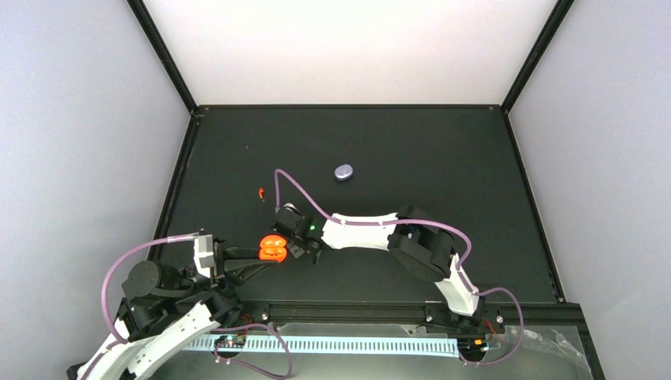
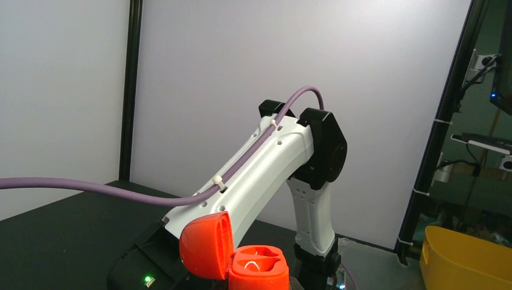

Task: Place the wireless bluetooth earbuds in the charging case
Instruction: Pick up the earbud from the center of the board.

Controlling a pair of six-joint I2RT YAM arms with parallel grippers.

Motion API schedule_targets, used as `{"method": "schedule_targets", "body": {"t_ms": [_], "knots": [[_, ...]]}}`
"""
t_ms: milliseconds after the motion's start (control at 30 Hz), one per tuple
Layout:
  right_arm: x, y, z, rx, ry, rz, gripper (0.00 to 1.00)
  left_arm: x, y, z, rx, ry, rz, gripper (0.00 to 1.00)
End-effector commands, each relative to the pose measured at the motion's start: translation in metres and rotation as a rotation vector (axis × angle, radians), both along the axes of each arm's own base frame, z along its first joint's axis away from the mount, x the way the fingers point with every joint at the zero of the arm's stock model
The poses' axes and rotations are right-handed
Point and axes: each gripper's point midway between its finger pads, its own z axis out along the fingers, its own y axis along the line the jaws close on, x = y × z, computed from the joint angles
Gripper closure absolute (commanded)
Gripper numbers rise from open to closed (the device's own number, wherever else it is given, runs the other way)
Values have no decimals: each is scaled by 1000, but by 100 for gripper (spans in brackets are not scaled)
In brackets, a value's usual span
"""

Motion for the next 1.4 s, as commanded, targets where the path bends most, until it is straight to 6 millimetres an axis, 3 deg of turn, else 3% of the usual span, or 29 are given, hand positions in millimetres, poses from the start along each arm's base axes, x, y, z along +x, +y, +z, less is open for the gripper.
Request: {"method": "schedule_targets", "body": {"t_ms": [0,233,833,1100,1367], "knots": [[-14,-28,-23,-119,40,-1,76,-12,17,10,-62,-49,10,98],[-14,-32,-21,-123,43,-14,69,-12,17,10,-61,-48,9,99],[-21,-31,-16,-99,63,-12,83,-13,16,11,-64,-53,1,98],[-13,-27,21,20,50,-60,84,-12,17,13,-71,-59,8,98],[3,-38,63,170,55,-108,83,-10,17,14,-75,-57,18,98]]}}
